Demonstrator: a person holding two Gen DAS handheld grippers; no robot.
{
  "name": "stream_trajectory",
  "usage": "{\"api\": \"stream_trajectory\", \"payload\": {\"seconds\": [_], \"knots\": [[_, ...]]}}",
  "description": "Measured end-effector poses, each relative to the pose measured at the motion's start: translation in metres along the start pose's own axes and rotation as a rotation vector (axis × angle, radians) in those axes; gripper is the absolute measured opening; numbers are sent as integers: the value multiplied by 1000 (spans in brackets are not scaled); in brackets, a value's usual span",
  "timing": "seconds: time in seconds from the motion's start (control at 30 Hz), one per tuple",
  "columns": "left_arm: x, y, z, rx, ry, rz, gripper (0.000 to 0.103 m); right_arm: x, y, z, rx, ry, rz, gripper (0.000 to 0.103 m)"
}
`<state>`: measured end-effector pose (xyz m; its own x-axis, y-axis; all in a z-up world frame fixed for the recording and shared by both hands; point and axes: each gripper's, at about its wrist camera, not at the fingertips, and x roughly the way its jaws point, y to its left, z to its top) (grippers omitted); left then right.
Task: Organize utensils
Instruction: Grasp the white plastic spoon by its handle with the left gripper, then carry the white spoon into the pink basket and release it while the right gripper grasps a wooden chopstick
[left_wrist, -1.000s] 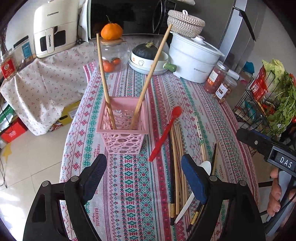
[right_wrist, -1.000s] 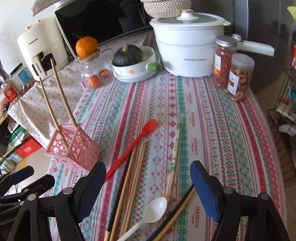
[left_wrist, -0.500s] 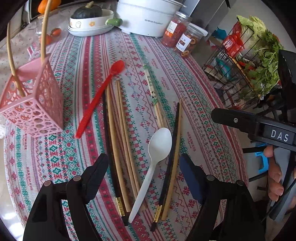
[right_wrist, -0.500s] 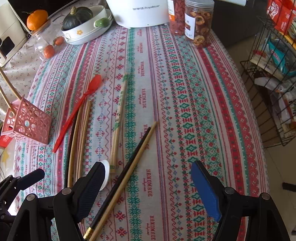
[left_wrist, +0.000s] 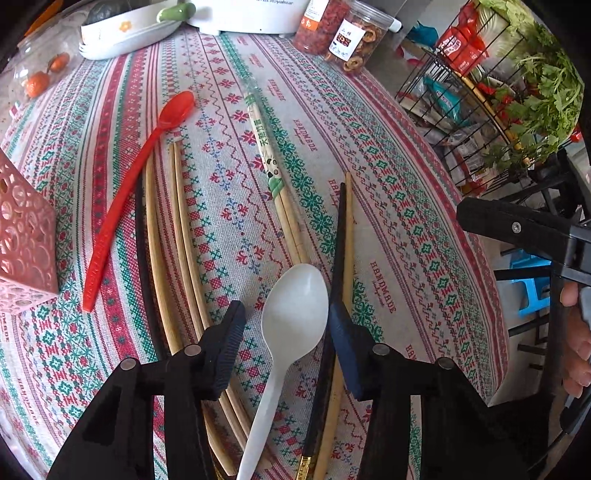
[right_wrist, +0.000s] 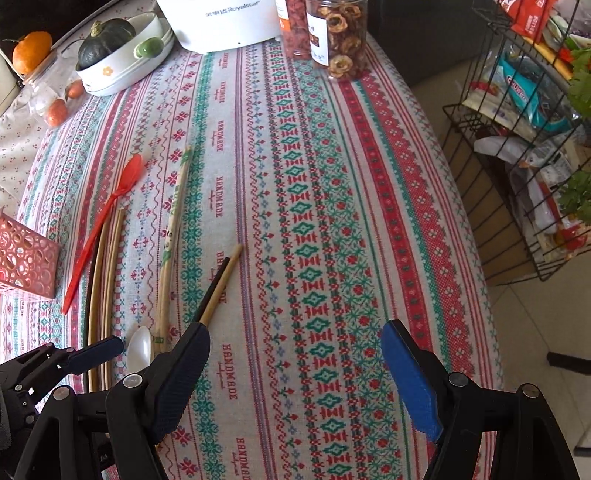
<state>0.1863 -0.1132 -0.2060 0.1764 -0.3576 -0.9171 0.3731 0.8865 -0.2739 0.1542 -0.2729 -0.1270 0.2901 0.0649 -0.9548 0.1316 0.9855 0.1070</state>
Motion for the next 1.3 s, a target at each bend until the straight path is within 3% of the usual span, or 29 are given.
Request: {"api": "stream_trajectory", "payload": {"seconds": [0.03,0.17,0.53,0.7,0.9,1.0,1.1,1.27,1.3], "knots": [[1,0,1,-4,6,-6,37,1,-1,0,0,2,-2,81],[-7,4,0,-29,-31,-1,37,6,-2,-1,2,18,-2,81],[-86,21,-13,-86,-272,33,37,42,20,0,-8,115,8,81],[-105,30,-21,-96,-297,31,37,57,33,3,-10,137,-3,81],[-115,37,-30,-85,-307,42,37,73,48,5,-63,150,-89,81],[-119,40,-34,-81,-317,49,37,75,50,7,-60,143,-79,80],[-124,42,-35,-86,-329,51,37,76,51,7,-33,145,-57,77],[-129,45,-36,-100,-344,49,37,76,59,8,-17,159,-16,48],[-129,45,-36,-101,-345,50,37,75,61,7,-17,165,-8,46]]}}
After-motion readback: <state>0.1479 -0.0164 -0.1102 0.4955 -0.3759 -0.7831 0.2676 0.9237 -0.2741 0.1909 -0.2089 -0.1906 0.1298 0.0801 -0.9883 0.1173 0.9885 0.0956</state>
